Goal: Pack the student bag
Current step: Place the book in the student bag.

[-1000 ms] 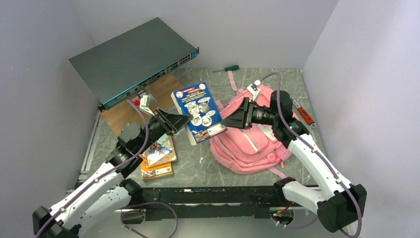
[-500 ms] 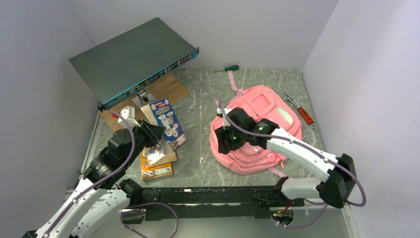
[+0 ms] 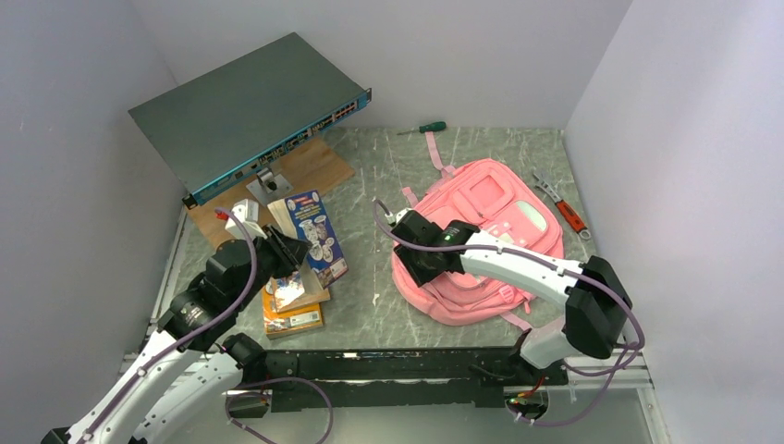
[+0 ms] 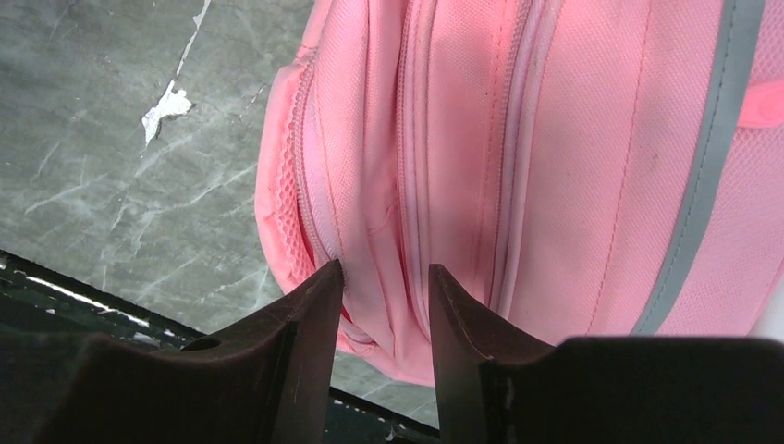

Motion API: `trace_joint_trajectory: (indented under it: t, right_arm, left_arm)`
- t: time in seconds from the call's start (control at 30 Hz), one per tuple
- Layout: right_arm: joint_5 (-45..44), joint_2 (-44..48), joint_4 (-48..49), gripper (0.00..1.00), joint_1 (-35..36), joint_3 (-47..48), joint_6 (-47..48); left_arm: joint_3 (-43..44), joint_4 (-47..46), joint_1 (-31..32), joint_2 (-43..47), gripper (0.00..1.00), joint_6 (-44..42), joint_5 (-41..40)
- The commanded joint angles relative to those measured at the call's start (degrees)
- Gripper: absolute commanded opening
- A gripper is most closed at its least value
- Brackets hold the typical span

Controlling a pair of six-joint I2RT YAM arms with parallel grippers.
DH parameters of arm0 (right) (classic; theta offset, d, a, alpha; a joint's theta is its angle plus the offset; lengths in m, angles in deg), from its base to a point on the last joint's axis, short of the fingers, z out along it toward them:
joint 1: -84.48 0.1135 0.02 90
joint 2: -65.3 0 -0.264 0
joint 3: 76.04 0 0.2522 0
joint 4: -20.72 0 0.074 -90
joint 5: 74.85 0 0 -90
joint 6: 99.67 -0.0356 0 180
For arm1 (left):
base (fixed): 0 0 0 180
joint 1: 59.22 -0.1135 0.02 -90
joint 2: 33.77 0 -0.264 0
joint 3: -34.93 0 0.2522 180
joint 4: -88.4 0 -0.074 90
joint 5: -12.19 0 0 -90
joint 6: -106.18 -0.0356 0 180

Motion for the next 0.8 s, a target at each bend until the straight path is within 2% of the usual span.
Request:
trace_joint_trajectory:
  t: [0.0, 0.33, 0.4, 0.43, 0.5, 0.77]
  right_arm:
    - [-1.3, -1.1, 3.2, 0.41, 0.2, 2.4, 1.3]
    - [1.3, -4.6, 8.1, 0.40, 0.3, 0.3, 1.7]
    - [1.5, -5.1, 9.3, 0.33, 0.3, -0.2, 2.1]
    - [1.4, -5.0, 9.8, 0.25, 0.3, -0.4, 2.2]
    - [1.1, -4.6, 10.5, 0.02, 0.3, -0.8, 2.3]
    - [-1.5, 6.0, 2.3, 0.00, -1.1, 6.5, 0.4]
  left_arm:
    - [0.8, -7.0, -0.1, 0.3, 0.00, 0.6, 2.0]
    - [0.9, -5.7, -0.1, 1.1, 0.00, 0.1, 1.8]
    - [0.9, -5.5, -0.1, 0.8, 0.00, 0.6, 2.3]
    - [0.9, -5.5, -0.1, 0.6, 0.00, 0.9, 2.7]
    - [0.7, -5.7, -0.1, 0.0, 0.00, 1.8, 3.8]
    - [-1.3, -10.1, -0.1, -2.9, 0.00, 6.0, 10.9]
